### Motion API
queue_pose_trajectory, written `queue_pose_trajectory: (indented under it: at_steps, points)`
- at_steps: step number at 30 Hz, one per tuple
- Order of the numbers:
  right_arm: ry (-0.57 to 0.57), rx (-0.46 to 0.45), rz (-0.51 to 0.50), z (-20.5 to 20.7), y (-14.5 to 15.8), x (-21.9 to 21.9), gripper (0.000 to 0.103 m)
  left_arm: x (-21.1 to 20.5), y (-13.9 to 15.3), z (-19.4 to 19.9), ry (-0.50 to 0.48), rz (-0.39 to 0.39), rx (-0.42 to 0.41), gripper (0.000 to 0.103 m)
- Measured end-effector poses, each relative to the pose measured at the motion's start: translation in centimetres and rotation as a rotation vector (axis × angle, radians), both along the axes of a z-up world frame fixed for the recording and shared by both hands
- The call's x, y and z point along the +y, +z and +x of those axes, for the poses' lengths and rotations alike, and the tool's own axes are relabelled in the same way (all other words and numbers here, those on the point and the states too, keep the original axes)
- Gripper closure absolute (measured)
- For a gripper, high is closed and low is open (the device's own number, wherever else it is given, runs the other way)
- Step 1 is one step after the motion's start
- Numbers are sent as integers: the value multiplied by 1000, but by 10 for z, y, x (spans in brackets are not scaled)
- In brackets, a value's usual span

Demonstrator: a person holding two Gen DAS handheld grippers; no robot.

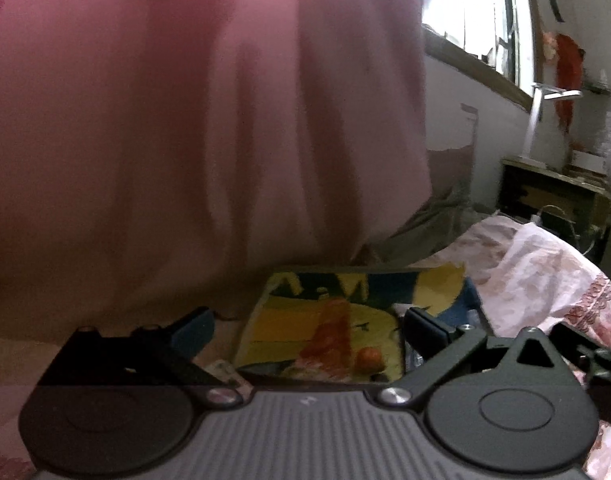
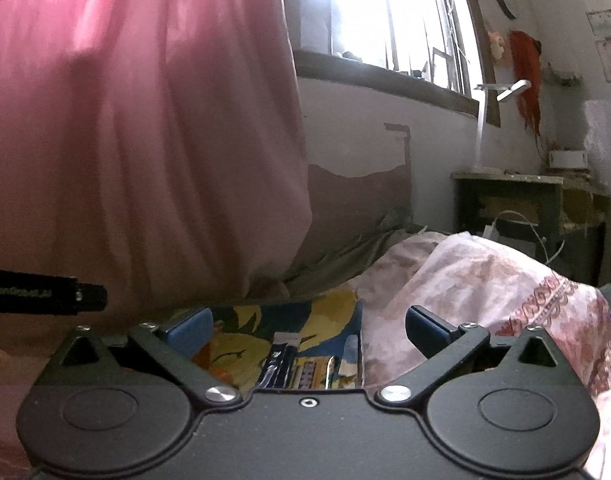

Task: Organize snacks
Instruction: 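Withdraw both grippers from the tray back toward the snack pile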

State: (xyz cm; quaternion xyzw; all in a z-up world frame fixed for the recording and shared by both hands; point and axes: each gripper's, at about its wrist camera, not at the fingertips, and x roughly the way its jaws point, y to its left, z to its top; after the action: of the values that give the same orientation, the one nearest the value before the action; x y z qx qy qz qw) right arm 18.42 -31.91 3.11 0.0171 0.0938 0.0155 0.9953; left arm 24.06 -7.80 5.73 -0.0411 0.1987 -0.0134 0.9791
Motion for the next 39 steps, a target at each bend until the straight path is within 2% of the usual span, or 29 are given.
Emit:
queue_pose_trajectory:
  at_steps: [10, 14, 19, 29, 34, 39]
  points:
    - [33, 52, 44, -39, -10, 19, 1, 43, -15, -40, 48, 45, 45, 0]
    - [51, 82, 48, -50, -16, 31, 1, 60, -26, -52, 68, 40, 74, 0]
    - [82, 79, 65, -63, -20, 47, 1, 77, -40, -63, 75, 33, 99, 0]
    - [136, 112, 30, -72, -34, 80, 1, 100, -70, -73, 75, 38, 148, 0]
    - [164, 156, -4, -66, -49, 88, 1, 102, -85, -70, 55, 78, 173, 0]
    - [187, 219, -39, -57, -66, 94, 1, 100, -94, -63, -26, 94, 179, 0]
